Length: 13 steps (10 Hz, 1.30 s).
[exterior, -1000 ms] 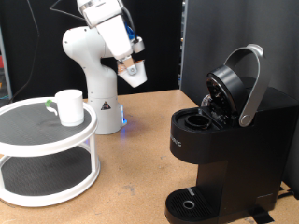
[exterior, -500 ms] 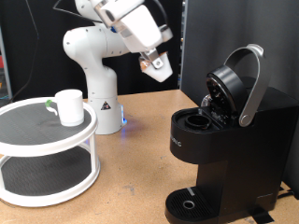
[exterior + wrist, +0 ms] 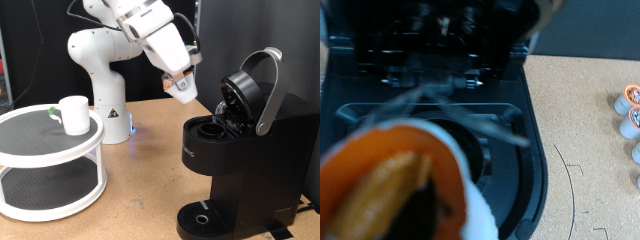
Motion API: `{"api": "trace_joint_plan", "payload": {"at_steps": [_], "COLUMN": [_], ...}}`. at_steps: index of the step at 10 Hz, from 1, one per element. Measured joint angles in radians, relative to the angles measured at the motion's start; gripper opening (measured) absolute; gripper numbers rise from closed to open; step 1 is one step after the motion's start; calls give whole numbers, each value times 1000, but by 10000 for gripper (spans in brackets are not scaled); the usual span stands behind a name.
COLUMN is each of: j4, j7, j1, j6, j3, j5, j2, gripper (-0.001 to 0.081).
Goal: Make a cup of coffee with the keurig machine
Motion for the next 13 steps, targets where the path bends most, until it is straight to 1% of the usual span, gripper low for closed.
{"api": "trace_joint_plan", "payload": {"at_steps": [3,4,6,8,11,13], "j4": [25,24,22,27,36,36], "j7": [84,77,-15,-27,-22,-22], "j1": [0,0,0,1,1,4], "j6": [0,0,-34,-50,-29,17], "j3": [4,4,4,16,49,75], "j5": [-2,-1,-4,-33,-48,-39], "j2": [23,23,25,41,83,108], "gripper": [135,135,135,135,135,135]}}
